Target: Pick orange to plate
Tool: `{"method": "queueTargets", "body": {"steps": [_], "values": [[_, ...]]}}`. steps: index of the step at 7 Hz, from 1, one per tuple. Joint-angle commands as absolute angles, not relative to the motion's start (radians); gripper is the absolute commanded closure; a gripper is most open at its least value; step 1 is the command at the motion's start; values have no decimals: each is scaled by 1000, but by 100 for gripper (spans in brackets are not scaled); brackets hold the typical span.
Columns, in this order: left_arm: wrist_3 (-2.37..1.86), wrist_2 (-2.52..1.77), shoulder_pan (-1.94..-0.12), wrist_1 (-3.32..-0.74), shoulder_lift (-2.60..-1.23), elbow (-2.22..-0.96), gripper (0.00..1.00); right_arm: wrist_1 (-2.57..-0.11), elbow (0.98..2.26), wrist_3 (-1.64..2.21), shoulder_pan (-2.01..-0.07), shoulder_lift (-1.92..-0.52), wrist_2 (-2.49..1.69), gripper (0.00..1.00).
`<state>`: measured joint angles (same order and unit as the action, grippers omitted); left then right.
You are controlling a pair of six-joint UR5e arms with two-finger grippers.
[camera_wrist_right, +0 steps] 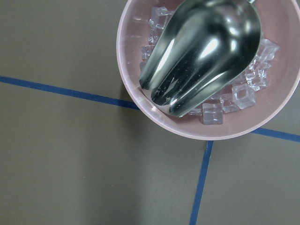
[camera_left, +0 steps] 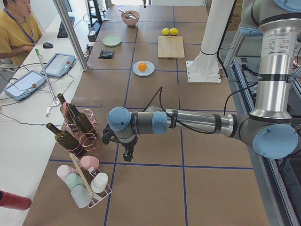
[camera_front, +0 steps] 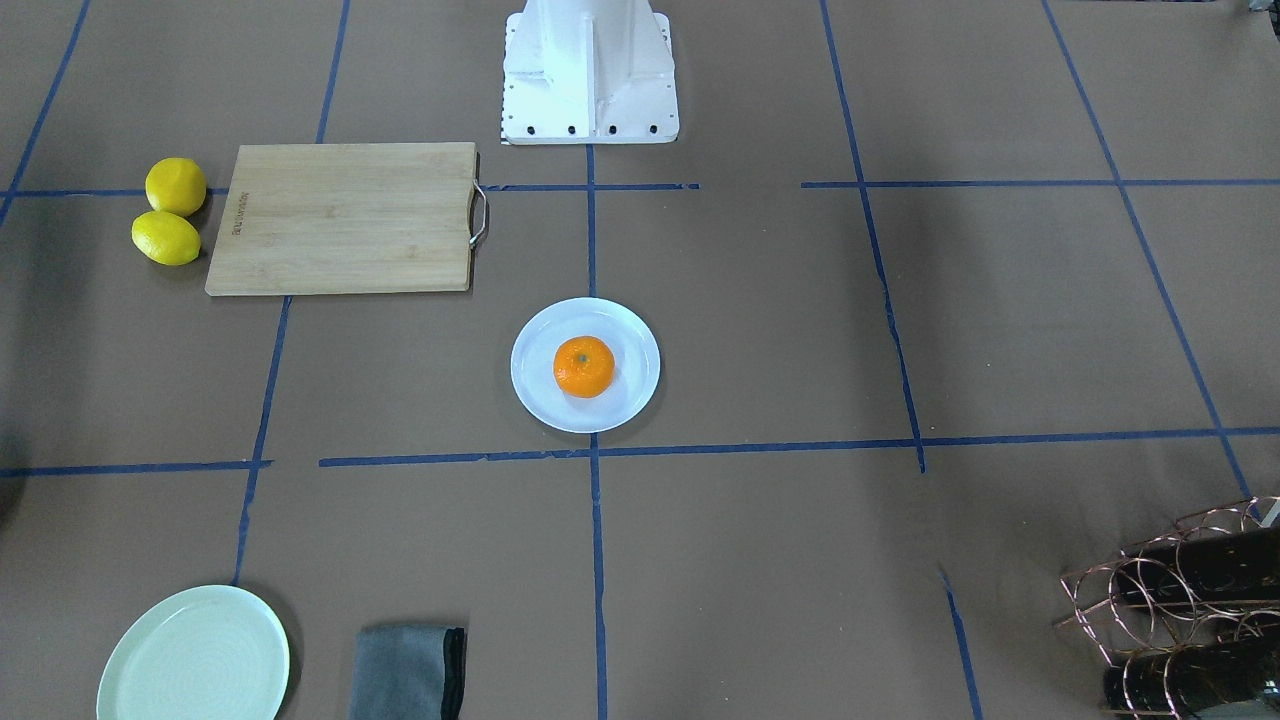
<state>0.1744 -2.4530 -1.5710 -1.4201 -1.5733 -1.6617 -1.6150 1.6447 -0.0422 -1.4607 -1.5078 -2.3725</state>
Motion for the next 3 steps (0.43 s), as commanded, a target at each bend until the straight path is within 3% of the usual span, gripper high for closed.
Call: {"method": "queueTargets", "body": {"steps": [1, 3], "values": [[175, -2450, -1571, -1420, -1575, -1661, 0, -1621, 1649, -43, -1462, -1511, -2416, 0], [179, -2445, -1569, -1424, -1586, -1658, 0, -1618, 1646, -43, -1462, -1506, -2416, 0]]}}
